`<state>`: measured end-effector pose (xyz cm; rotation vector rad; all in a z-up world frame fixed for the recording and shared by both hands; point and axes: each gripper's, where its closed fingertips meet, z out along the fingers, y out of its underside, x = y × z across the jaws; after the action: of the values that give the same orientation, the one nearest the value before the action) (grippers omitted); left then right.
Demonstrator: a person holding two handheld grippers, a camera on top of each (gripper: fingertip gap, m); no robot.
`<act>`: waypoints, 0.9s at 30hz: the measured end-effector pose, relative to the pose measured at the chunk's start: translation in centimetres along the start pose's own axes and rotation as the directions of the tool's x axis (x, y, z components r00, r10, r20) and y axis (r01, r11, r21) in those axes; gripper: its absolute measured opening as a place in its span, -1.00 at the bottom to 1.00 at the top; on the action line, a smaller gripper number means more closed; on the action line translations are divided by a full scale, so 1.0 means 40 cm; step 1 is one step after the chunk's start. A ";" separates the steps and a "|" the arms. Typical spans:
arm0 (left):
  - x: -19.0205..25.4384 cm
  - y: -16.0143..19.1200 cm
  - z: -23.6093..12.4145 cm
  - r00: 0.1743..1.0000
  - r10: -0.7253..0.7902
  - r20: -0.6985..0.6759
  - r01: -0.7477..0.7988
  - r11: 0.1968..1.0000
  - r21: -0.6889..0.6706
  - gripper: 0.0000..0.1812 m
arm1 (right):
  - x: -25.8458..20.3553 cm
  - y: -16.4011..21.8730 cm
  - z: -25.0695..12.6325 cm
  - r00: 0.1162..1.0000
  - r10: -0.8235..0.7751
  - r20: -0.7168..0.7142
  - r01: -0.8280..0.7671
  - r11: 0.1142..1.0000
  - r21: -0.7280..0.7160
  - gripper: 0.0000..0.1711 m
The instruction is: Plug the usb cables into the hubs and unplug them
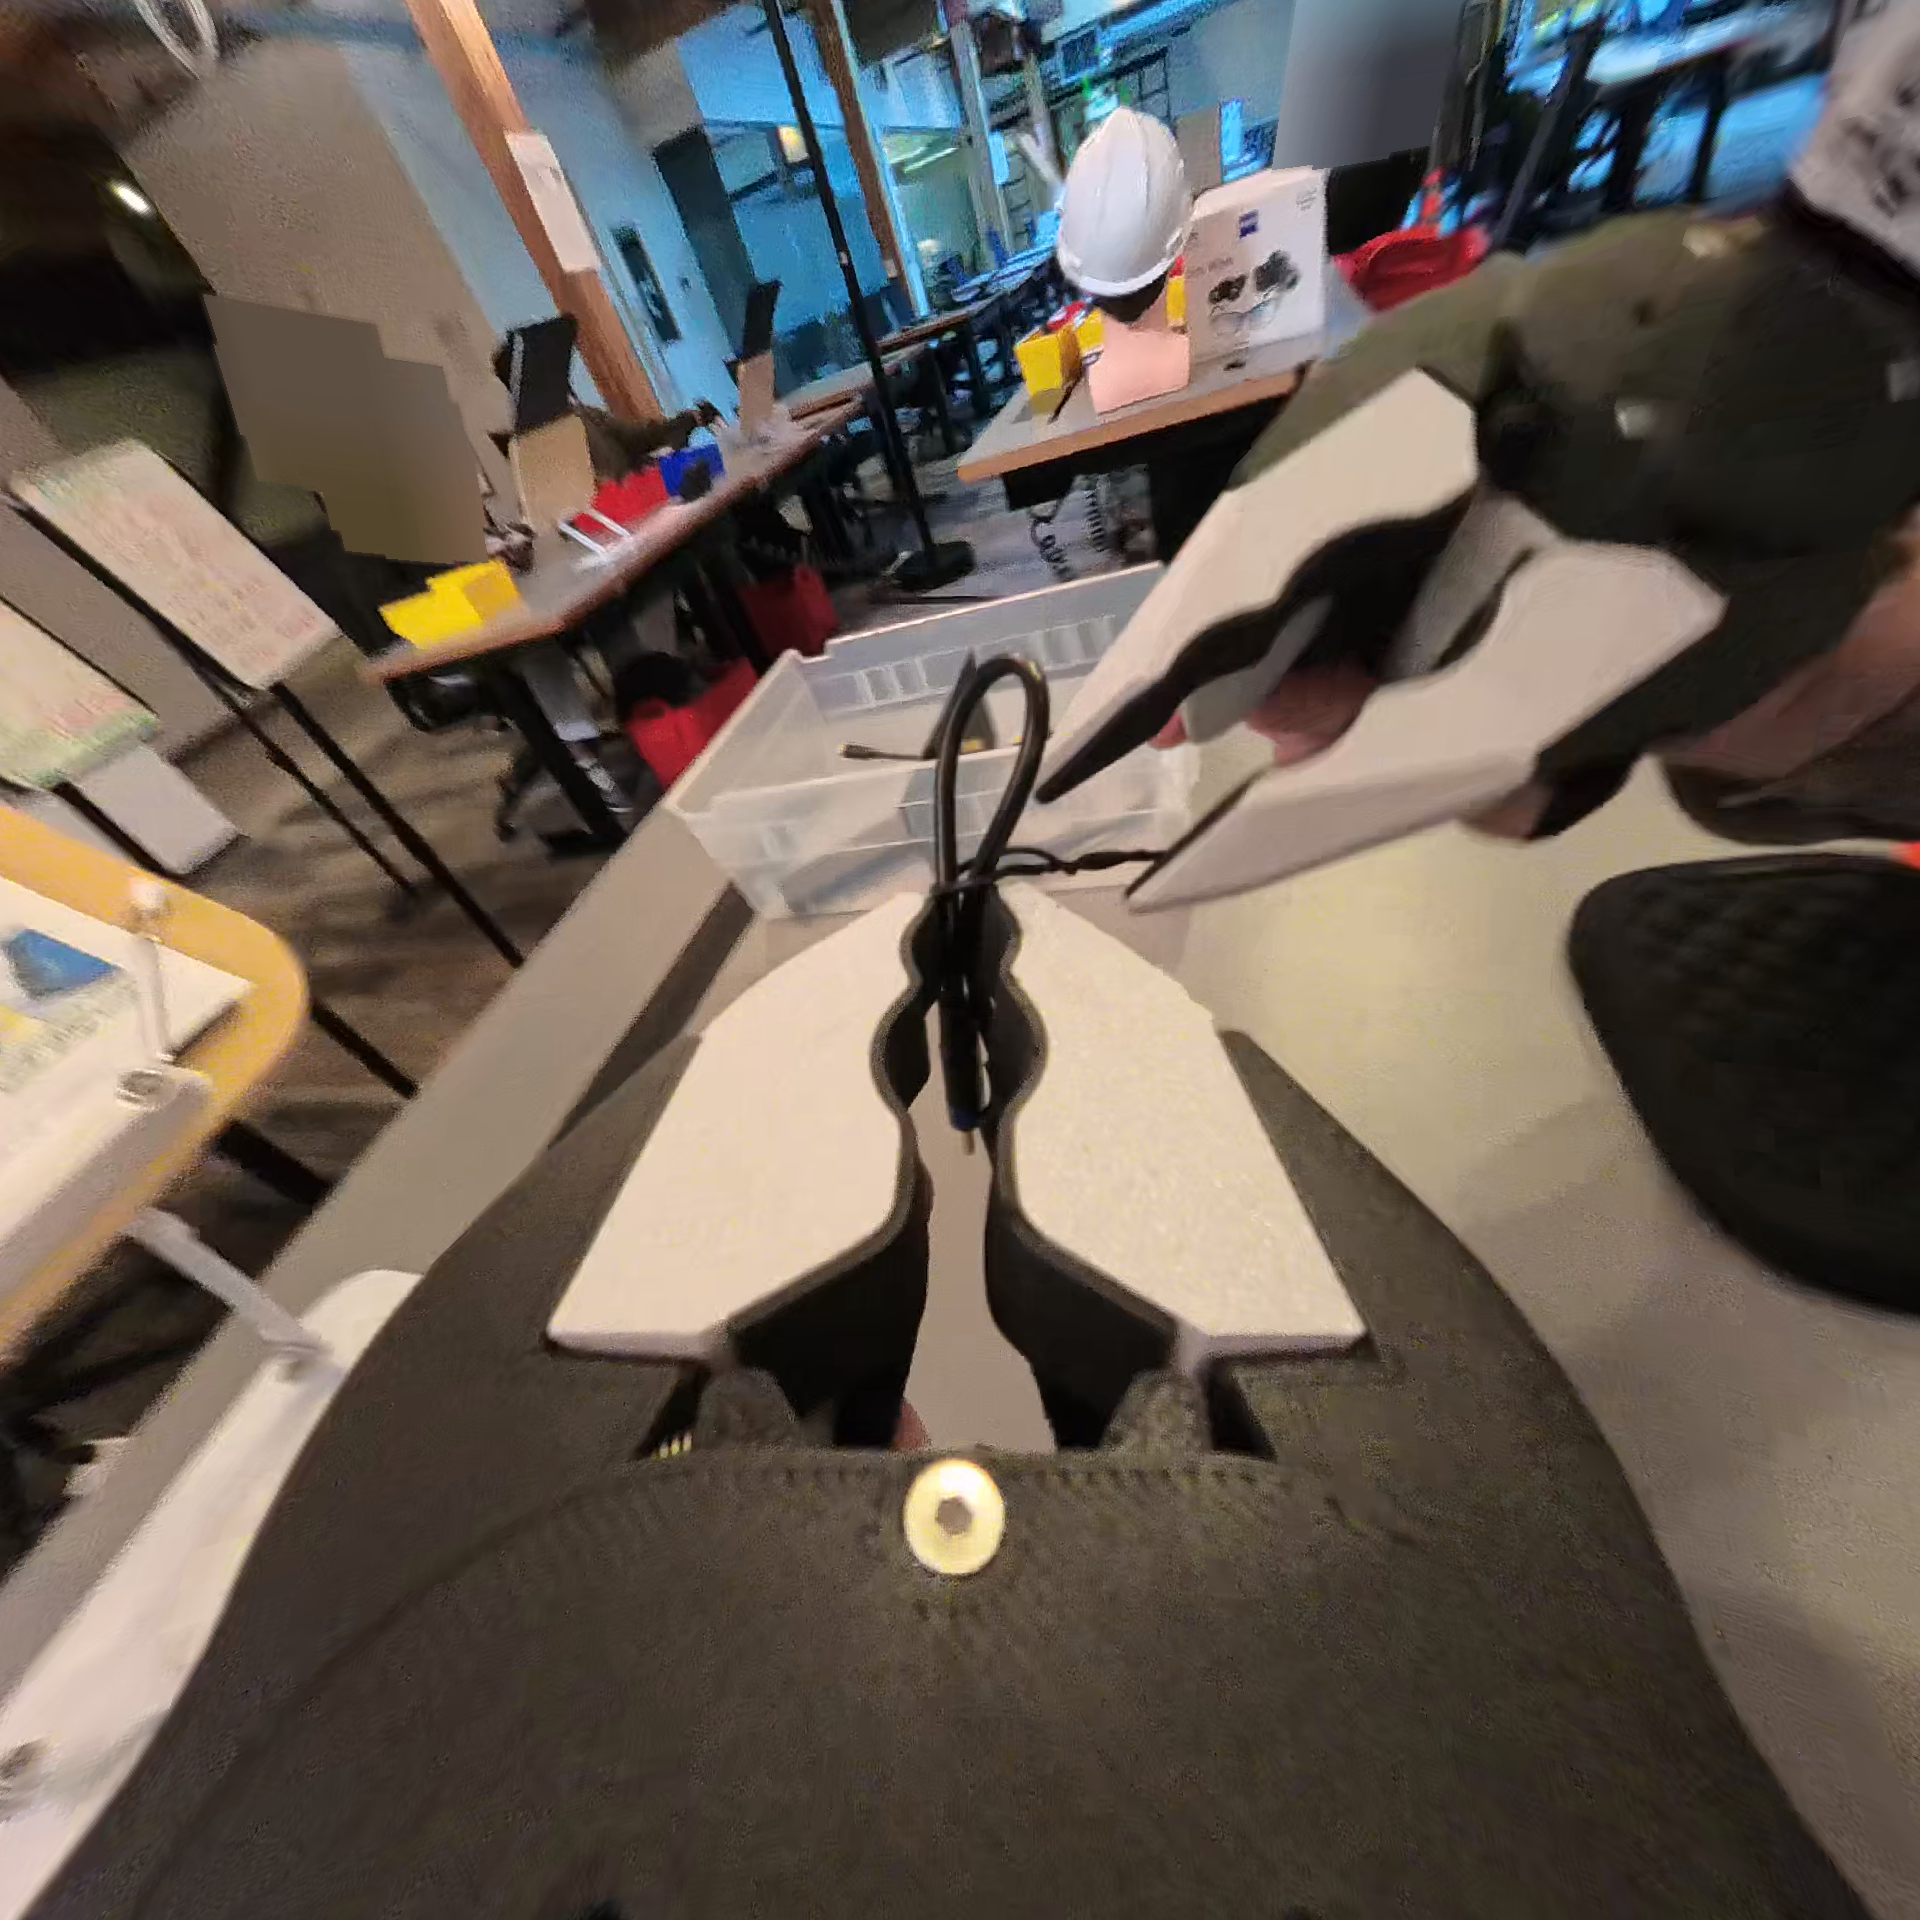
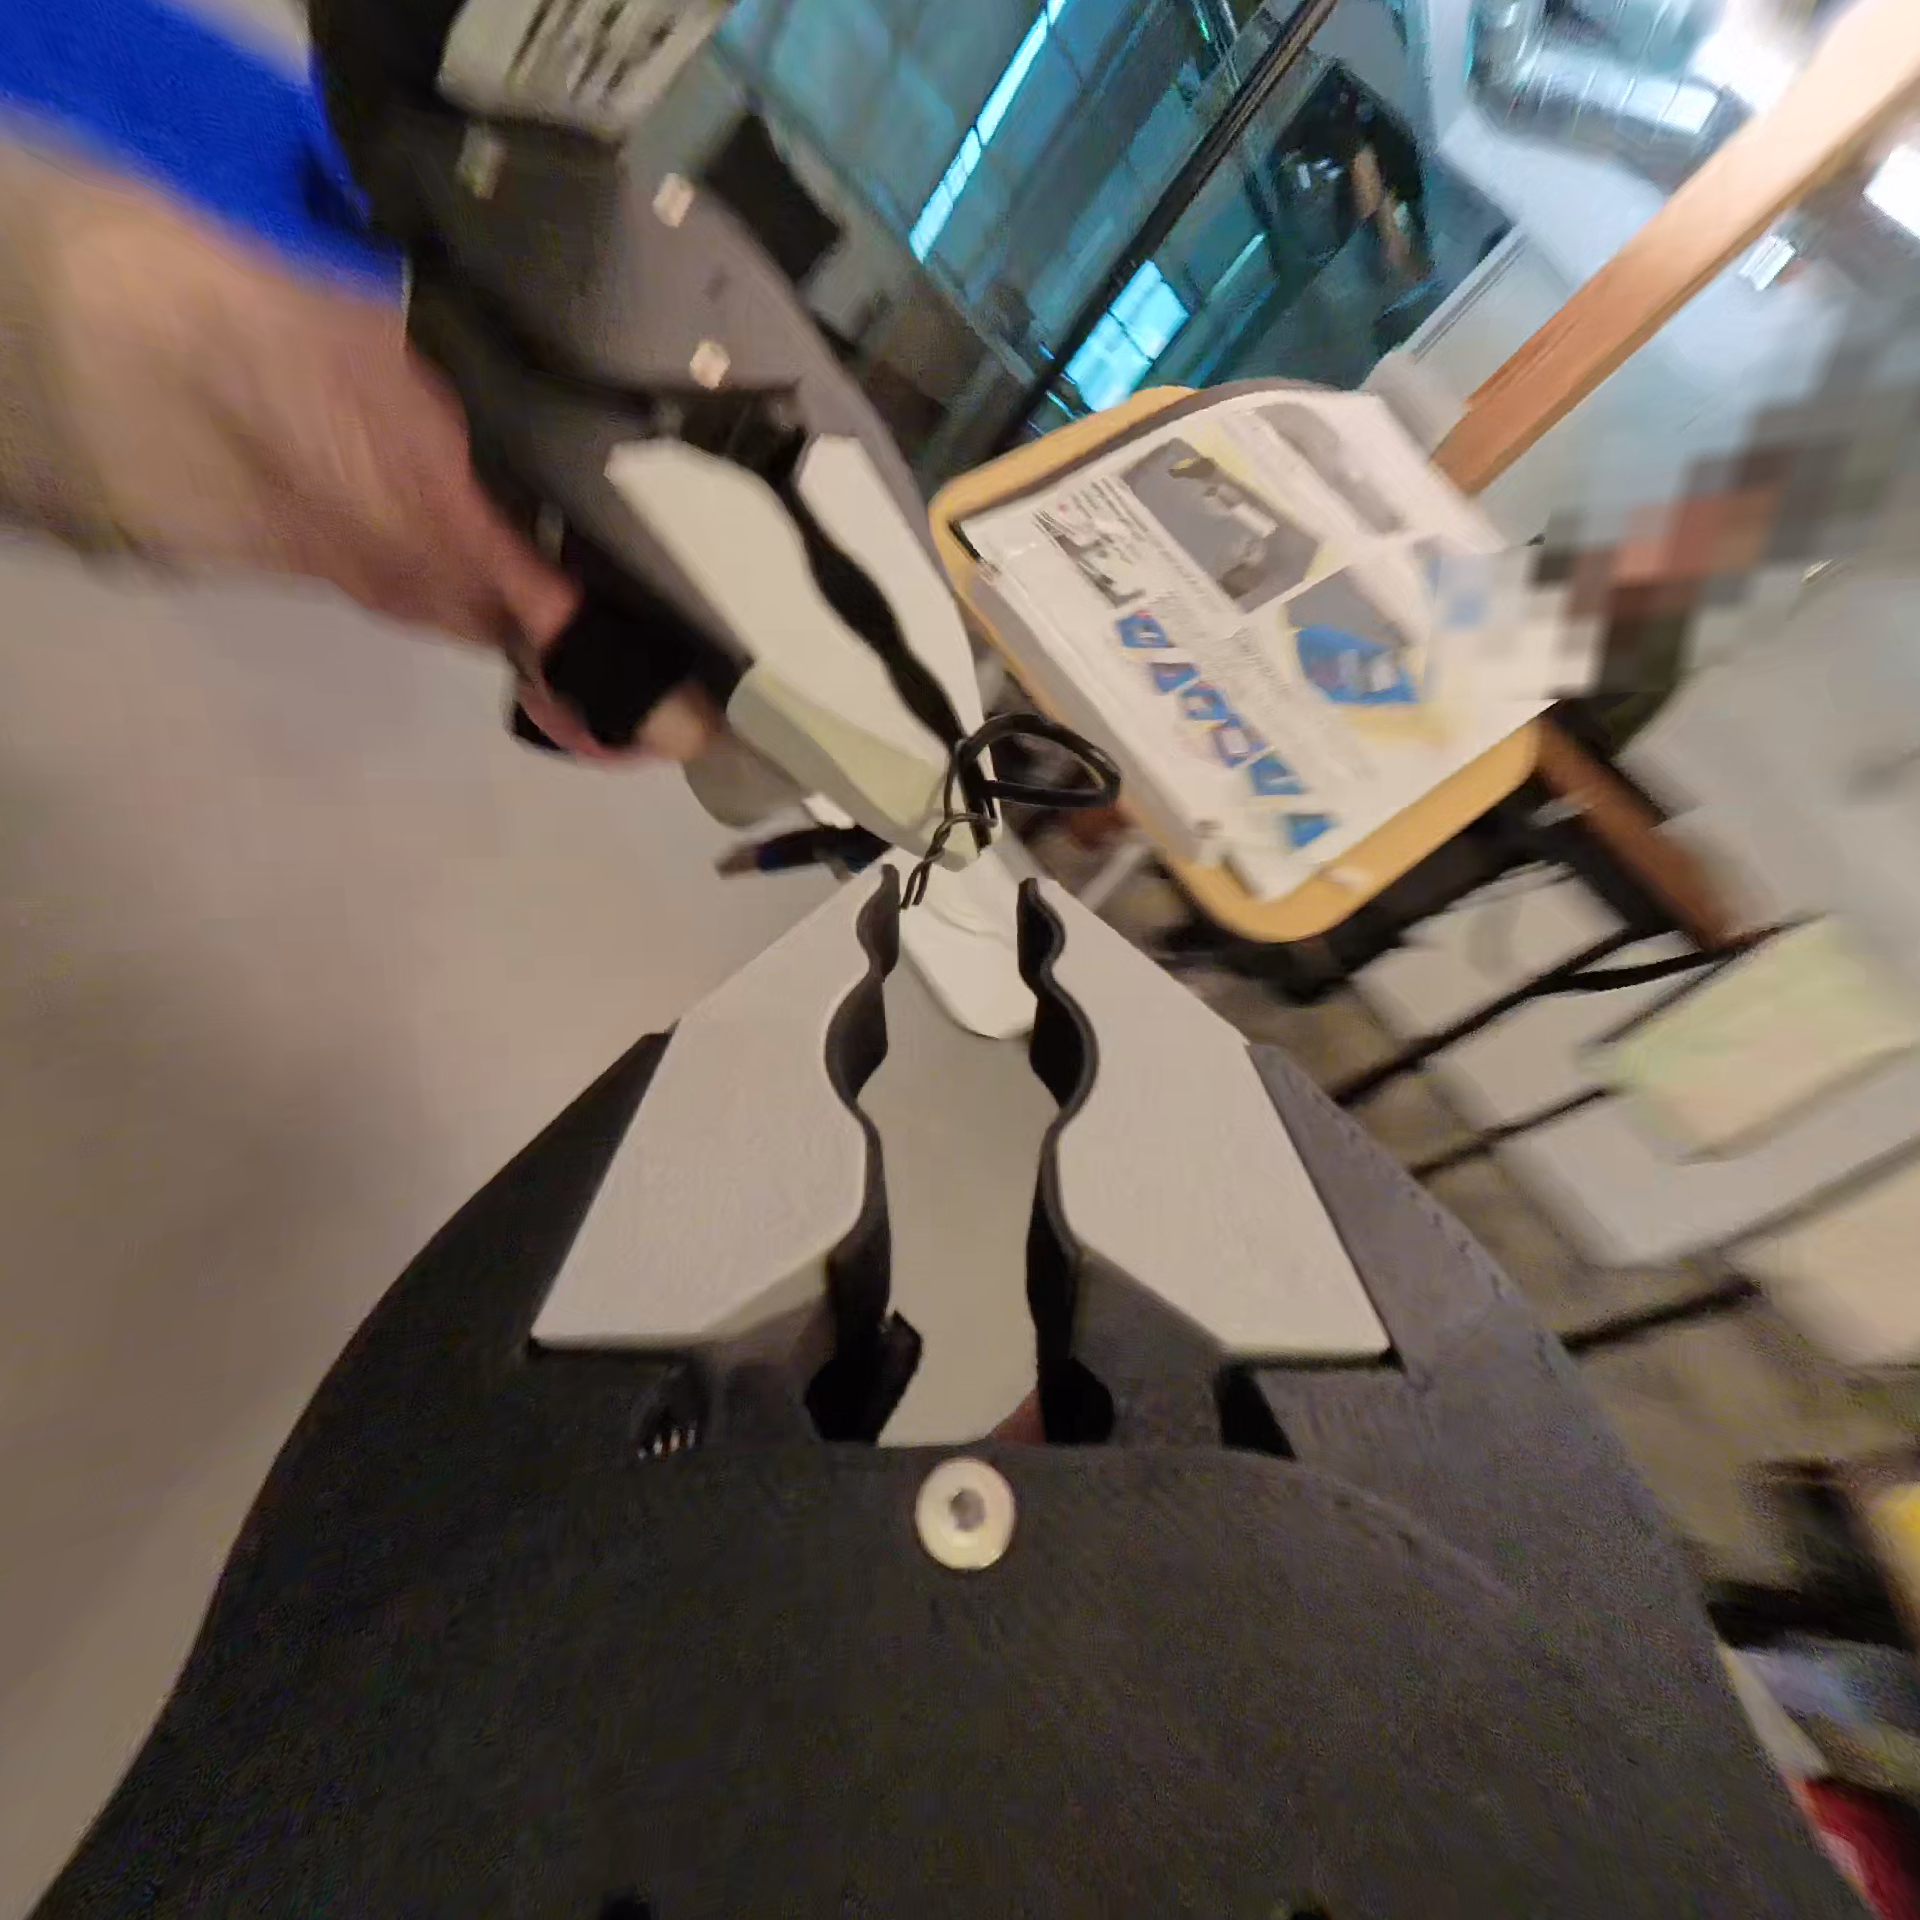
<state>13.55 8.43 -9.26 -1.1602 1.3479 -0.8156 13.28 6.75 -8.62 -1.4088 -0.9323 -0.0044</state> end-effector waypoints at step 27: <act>0.027 -0.042 -0.013 0.820 0.539 0.193 -0.544 0.838 -0.033 -0.93 | -0.023 -0.029 -0.023 0.608 0.713 0.350 -0.792 0.571 0.215 -1.00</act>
<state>13.47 6.85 -7.91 -0.7466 1.3985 -0.2900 12.57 5.25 -8.05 -1.3806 -0.3887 0.9680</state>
